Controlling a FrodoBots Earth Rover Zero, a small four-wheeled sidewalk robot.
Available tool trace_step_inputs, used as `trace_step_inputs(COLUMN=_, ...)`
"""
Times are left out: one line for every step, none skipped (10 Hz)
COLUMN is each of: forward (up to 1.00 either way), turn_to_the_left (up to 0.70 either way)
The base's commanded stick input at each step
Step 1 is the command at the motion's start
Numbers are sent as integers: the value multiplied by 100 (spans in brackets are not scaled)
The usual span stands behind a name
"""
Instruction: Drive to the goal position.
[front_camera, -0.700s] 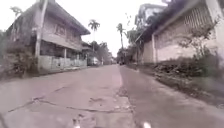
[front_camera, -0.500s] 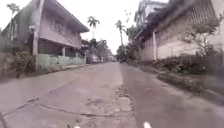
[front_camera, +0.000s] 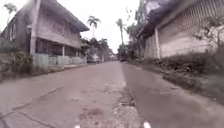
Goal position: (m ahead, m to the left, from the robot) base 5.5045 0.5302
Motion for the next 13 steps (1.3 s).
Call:
trace_step_inputs(forward=70, turn_to_the_left=0)
trace_step_inputs(forward=70, turn_to_the_left=0)
trace_step_inputs(forward=70, turn_to_the_left=0)
trace_step_inputs(forward=70, turn_to_the_left=0)
trace_step_inputs(forward=70, turn_to_the_left=0)
trace_step_inputs(forward=70, turn_to_the_left=0)
trace_step_inputs(forward=70, turn_to_the_left=0)
trace_step_inputs(forward=70, turn_to_the_left=0)
trace_step_inputs(forward=70, turn_to_the_left=0)
trace_step_inputs(forward=70, turn_to_the_left=0)
trace_step_inputs(forward=70, turn_to_the_left=0)
trace_step_inputs(forward=70, turn_to_the_left=0)
trace_step_inputs(forward=70, turn_to_the_left=0)
